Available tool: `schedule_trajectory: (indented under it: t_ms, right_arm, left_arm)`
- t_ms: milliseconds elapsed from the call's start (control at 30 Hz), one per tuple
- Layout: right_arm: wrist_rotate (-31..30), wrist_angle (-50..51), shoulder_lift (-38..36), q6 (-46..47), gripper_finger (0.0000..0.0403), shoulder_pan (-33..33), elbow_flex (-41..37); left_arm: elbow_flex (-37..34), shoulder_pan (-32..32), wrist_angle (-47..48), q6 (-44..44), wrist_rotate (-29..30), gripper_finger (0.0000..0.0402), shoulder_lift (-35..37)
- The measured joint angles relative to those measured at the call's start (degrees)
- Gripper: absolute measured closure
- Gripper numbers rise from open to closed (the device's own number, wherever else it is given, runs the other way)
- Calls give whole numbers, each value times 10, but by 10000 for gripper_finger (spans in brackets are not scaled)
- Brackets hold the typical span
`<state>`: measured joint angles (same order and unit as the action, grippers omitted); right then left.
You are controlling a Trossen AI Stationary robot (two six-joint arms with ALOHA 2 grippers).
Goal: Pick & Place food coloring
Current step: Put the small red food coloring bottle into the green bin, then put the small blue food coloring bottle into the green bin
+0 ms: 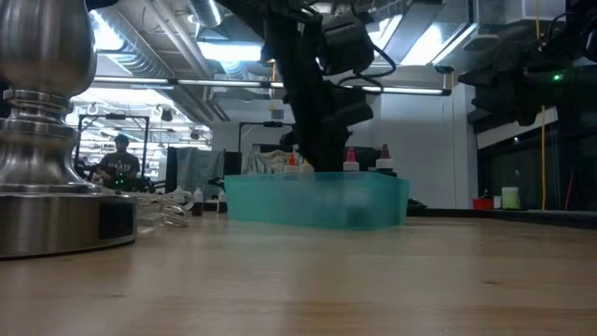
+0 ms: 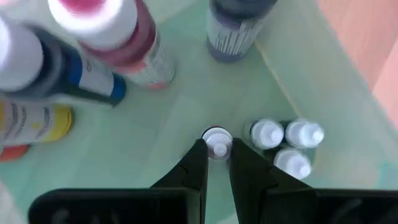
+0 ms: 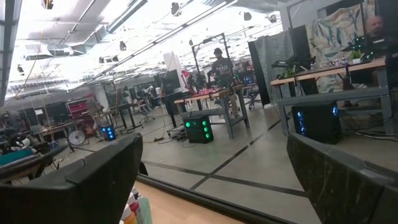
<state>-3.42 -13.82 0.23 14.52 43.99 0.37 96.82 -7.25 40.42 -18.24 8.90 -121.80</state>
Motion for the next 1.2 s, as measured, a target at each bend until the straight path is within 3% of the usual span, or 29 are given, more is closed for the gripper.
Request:
schedule_trajectory:
  t_ms: [600, 900, 1200]
  right_arm:
    - [0, 0, 0, 0, 4, 0, 0]
    - [0, 0, 0, 0, 4, 0, 0]
    - [0, 0, 0, 0, 4, 0, 0]
  left_arm:
    - [0, -3, -21, 10, -11, 362, -14]
    - [0, -6, -21, 10, -14, 286, -14]
    - [0, -8, -18, 10, -14, 270, -13]
